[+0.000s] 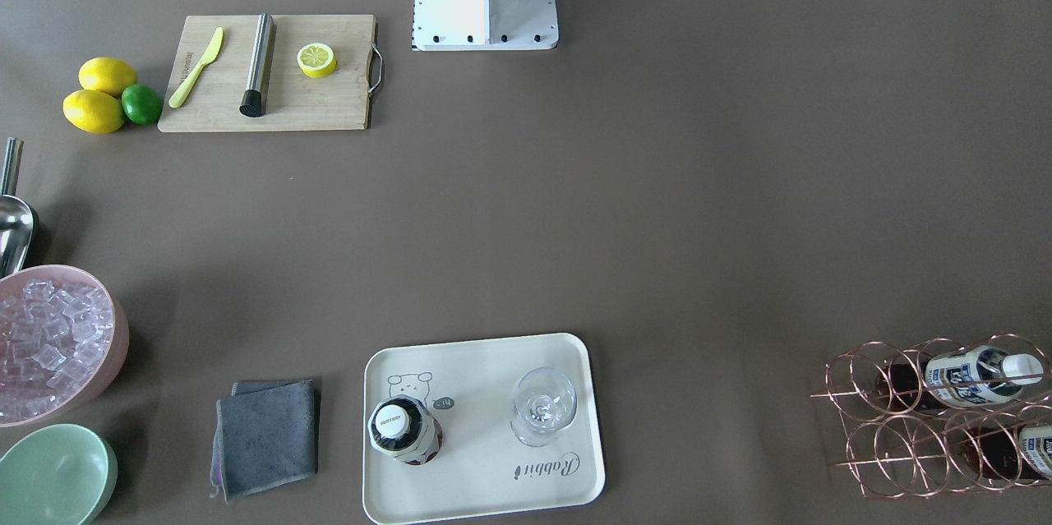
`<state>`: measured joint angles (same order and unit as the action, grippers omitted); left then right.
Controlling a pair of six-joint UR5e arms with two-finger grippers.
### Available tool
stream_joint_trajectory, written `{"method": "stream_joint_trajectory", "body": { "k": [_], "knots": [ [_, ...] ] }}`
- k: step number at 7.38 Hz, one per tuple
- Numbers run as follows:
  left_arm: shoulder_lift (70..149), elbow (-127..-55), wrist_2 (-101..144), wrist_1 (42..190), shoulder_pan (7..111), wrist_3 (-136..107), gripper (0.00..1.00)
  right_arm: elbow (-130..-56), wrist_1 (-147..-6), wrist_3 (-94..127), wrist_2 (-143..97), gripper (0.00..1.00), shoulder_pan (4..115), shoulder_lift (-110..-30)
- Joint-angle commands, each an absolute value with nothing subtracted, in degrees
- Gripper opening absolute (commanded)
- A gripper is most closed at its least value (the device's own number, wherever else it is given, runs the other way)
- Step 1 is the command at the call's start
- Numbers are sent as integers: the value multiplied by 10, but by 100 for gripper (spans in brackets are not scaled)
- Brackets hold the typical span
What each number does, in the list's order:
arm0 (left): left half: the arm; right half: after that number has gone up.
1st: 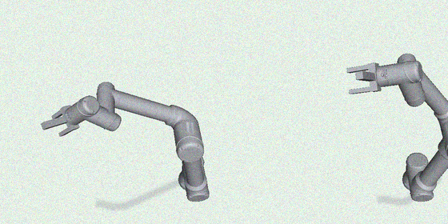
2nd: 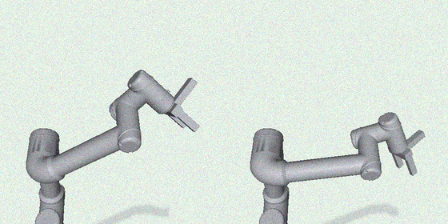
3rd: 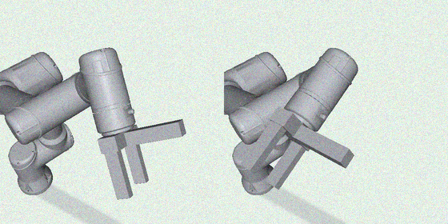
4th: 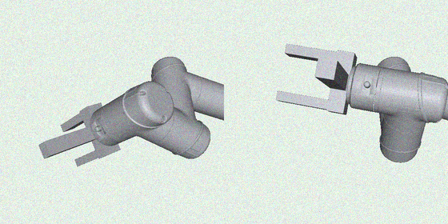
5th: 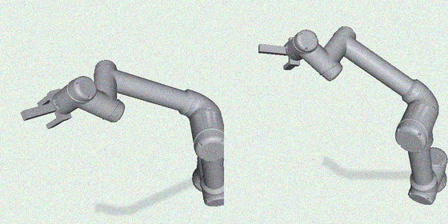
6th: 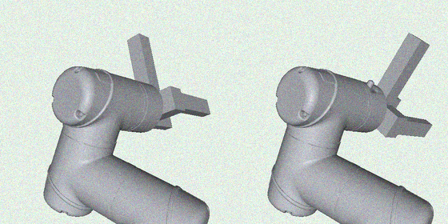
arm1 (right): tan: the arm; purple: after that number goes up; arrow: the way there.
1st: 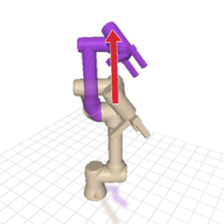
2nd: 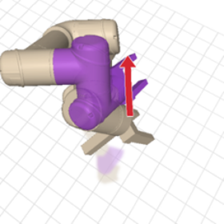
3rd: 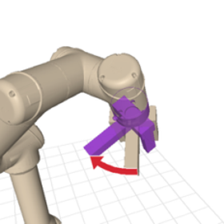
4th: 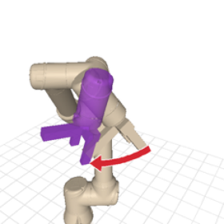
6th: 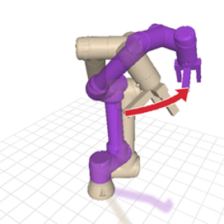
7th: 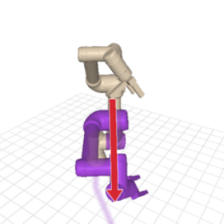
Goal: Take tea from basket to plate
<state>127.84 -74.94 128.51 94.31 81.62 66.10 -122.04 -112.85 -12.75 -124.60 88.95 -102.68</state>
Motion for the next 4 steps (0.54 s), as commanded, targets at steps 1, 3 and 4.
{"method": "stream_joint_trajectory", "body": {
  "k": [1, 3, 4],
  "knots": [
    [1277, -727, 1284, 979, 810, 661, 0, -1140, -1098, -156, -1309, 100, 936, -1030],
    [1277, -728, 1282, 982, 809, 661, 76, -1131, -1054, -155, -1306, 100, 938, -1044],
    [1277, -728, 1282, 981, 809, 660, 98, -1130, -1053, -158, -1305, 100, 938, -1044]
  ]
}}
